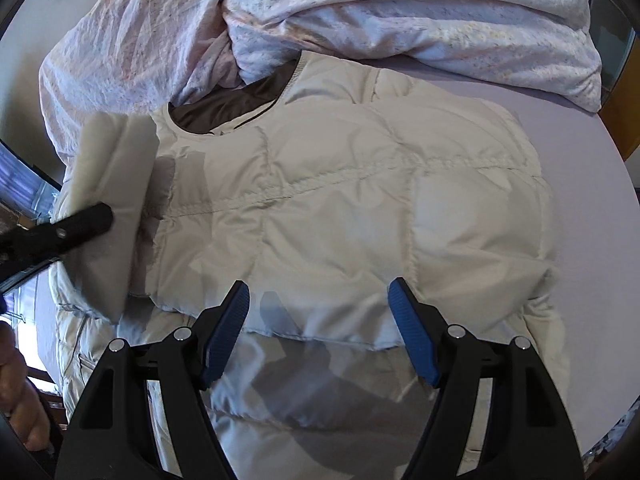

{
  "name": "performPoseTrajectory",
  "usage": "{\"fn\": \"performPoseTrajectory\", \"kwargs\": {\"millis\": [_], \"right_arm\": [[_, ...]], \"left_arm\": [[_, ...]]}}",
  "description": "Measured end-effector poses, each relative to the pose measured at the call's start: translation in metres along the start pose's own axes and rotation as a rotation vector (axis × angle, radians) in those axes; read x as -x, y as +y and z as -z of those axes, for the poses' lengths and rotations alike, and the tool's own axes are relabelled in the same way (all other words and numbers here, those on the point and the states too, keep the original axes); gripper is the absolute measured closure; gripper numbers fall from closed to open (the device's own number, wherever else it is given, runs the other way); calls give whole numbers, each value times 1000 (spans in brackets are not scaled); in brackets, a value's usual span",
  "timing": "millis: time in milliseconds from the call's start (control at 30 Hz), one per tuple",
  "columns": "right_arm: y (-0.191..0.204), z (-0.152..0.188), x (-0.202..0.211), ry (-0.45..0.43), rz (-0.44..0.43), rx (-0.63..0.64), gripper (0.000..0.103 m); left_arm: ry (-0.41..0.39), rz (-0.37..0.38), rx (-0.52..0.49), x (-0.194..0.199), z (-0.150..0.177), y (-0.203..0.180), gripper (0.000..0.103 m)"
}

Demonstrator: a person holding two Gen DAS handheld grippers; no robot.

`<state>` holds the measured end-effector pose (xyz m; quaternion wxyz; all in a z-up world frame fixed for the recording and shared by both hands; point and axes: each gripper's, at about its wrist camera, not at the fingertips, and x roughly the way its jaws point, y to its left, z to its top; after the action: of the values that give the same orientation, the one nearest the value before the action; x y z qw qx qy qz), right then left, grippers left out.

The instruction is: Fold large clothes

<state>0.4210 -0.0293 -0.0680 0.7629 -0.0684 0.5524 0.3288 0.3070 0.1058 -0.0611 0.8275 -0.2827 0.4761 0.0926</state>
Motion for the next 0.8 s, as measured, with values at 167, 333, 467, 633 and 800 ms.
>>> {"fn": "performPoseTrajectory", "kwargs": {"millis": [167, 333, 467, 633, 800], "right_arm": [[1, -1, 10, -29, -24, 3, 29], [19, -8, 23, -74, -105, 34, 48], [41, -12, 24, -83, -172, 78, 60], [70, -11, 5, -34, -181, 141, 71], [79, -12, -40, 82, -64, 127, 76]], "left_arm": [[-32, -4, -1, 12, 3, 4, 49], [-62, -56, 0, 30, 4, 21, 45], [-69, -101, 18, 41, 9, 43, 45], [-66, -158, 60, 54, 19, 79, 44], [-67, -197, 93, 68, 30, 108, 42]]}}
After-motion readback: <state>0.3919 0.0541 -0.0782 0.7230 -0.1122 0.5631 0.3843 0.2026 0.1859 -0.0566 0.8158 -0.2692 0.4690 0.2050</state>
